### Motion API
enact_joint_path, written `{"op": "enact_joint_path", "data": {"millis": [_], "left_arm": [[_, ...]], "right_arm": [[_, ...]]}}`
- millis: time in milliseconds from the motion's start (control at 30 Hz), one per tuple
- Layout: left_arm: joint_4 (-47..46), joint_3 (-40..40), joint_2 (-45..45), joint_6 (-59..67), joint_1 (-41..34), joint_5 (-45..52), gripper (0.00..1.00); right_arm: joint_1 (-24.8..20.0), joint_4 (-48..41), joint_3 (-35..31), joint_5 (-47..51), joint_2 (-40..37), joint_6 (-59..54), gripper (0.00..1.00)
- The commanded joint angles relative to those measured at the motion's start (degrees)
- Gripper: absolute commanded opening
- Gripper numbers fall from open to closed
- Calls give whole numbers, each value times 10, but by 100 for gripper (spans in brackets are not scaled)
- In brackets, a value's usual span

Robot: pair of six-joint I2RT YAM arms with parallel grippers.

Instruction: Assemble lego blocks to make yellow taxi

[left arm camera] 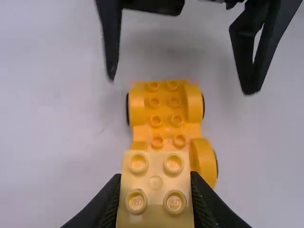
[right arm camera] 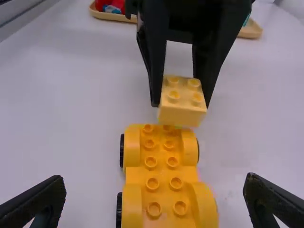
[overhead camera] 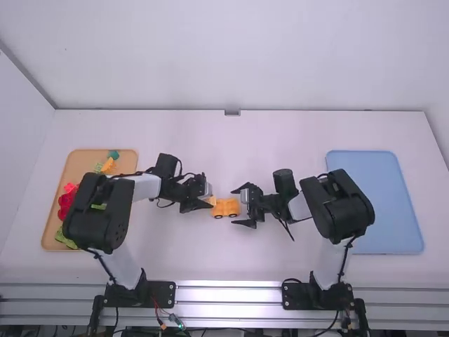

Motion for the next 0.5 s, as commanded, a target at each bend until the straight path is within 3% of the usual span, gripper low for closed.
{"op": "enact_joint_path", "data": {"millis": [0,300,467], "left_arm": [[1,-4,-25,-56,-25,-17,2],[16,-12,-43,-81,-46,-14,2],[98,-46,-49,-135,-47,-20,2]], "right_arm": [[8,-10,26,-7,21,18,98],[38,-15,61,50,61,49,99],[50,-15,56,88,63,50,99]]}}
